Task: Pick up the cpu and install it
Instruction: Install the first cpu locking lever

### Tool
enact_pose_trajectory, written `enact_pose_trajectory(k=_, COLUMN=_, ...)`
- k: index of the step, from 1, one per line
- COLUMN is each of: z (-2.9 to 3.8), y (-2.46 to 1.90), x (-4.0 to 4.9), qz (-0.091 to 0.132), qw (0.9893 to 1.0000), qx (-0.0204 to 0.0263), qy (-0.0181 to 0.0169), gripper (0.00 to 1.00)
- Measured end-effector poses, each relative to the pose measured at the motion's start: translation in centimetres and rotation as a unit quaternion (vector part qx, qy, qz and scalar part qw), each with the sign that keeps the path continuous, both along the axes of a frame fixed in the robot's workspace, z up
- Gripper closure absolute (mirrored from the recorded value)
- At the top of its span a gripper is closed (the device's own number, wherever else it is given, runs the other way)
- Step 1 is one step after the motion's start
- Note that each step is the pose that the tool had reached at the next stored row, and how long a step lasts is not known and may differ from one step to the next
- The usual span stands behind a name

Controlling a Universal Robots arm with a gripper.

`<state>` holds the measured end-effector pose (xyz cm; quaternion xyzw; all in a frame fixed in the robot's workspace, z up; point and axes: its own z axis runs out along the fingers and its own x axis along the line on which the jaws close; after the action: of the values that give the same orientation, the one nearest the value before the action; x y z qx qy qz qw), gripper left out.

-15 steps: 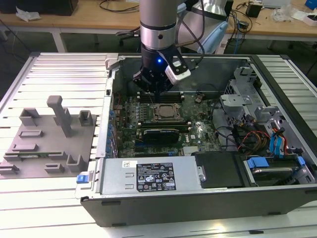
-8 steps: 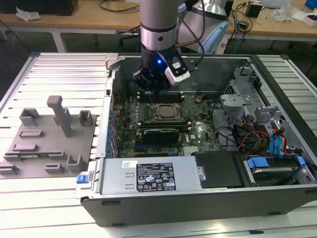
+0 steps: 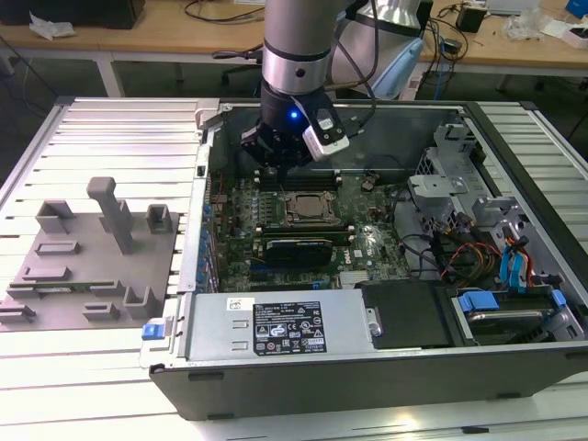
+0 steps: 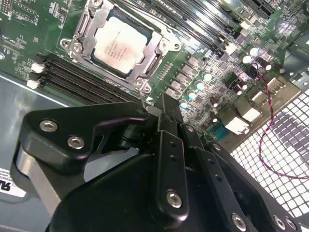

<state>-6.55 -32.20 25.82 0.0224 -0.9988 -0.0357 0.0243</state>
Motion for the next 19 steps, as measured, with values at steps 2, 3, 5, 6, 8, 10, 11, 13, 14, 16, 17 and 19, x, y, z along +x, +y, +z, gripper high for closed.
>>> enact_pose_trajectory(k=2, z=-0.02, y=0.00, x=-0.03, qz=0.000, qw=1.0000, qx=0.0036, qy=-0.0001, gripper=0.89)
enact_pose_trajectory(k=3, z=-0.02, y=0.00, x=-0.07, qz=0.000, qw=1.0000, qx=0.0085, qy=-0.0001, gripper=0.89)
enact_pose_trajectory(k=5, z=-0.03, y=0.00, x=-0.23, qz=0.000, qw=0.9998, qx=0.0179, qy=-0.0001, gripper=0.89)
enact_pose_trajectory(k=6, z=-0.04, y=0.00, x=-0.32, qz=0.000, qw=0.9998, qx=0.0201, qy=-0.0001, gripper=0.89)
enact_pose_trajectory(k=8, z=-0.05, y=0.00, x=-0.71, qz=0.000, qw=0.9997, qx=0.0232, qy=-0.0002, gripper=0.89)
enact_pose_trajectory(k=10, z=-0.07, y=0.00, x=-1.49, qz=0.000, qw=0.9997, qx=0.0246, qy=-0.0009, gripper=0.89)
enact_pose_trajectory(k=11, z=-0.08, y=0.00, x=-1.75, qz=0.000, qw=0.9997, qx=0.0249, qy=-0.0011, gripper=0.89)
enact_pose_trajectory(k=13, z=-0.10, y=0.00, x=-2.19, qz=0.000, qw=0.9997, qx=0.0256, qy=-0.0014, gripper=0.89)
enact_pose_trajectory(k=14, z=-0.11, y=0.00, x=-2.38, qz=0.000, qw=0.9997, qx=0.0261, qy=-0.0016, gripper=0.89)
enact_pose_trajectory(k=16, z=-0.12, y=0.00, x=-2.74, qz=0.000, qw=0.9995, qx=0.0324, qy=-0.0021, gripper=0.89)
enact_pose_trajectory(k=17, z=-0.12, y=0.00, x=-2.81, qz=0.000, qw=0.9993, qx=0.0376, qy=-0.0023, gripper=0.89)
enact_pose_trajectory(k=19, z=-0.12, y=0.00, x=-3.02, qz=0.000, qw=0.9983, qx=0.0589, qy=-0.0029, gripper=0.89)
